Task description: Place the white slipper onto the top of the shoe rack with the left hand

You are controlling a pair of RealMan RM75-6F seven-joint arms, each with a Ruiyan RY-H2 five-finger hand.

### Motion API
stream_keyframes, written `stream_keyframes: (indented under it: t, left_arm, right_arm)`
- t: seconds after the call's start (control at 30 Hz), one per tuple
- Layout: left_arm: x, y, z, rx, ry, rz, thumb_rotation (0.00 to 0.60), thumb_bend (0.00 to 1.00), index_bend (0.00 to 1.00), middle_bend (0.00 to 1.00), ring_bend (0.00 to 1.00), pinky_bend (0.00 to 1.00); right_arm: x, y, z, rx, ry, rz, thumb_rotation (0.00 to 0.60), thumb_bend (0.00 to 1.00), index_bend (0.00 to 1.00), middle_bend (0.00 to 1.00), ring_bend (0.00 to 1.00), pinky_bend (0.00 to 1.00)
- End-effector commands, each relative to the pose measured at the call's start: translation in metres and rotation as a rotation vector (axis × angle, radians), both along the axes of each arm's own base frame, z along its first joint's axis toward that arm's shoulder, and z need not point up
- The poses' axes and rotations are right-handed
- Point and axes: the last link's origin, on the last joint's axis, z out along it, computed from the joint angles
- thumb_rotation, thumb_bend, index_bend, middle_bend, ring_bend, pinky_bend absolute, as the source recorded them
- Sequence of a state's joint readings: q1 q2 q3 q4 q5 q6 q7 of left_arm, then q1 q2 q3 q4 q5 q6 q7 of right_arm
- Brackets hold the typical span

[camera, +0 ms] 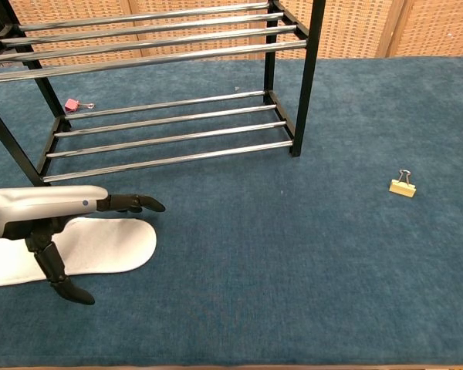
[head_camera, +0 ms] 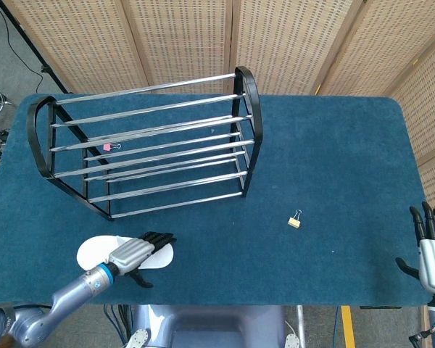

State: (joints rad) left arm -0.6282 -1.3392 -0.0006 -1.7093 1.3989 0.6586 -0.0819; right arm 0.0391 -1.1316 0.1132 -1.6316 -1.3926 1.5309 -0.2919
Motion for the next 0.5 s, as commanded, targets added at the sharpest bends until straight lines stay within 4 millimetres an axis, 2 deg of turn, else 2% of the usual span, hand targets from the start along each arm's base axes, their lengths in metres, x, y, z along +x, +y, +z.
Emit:
stream_keyframes:
  t: [0.03, 0.5]
  left_arm:
    - [0.002, -0.004, -0.003, -0.017, 0.007, -0.011, 0.600, 0.00, 0.00, 0.00, 0.00, 0.00]
    - [-0.001, -0.028, 0.002, -0.053, 0.022, -0.060, 0.600, 0.00, 0.00, 0.00, 0.00, 0.00]
  right_arm:
    - [0.000, 0.000, 0.000, 0.000, -0.003, -0.003, 0.600, 0.00, 0.00, 0.00, 0.00, 0.00]
    - [-0.001, 0.000, 0.001, 0.001, -0.008, -0.006, 0.600, 0.00, 0.00, 0.00, 0.00, 0.00]
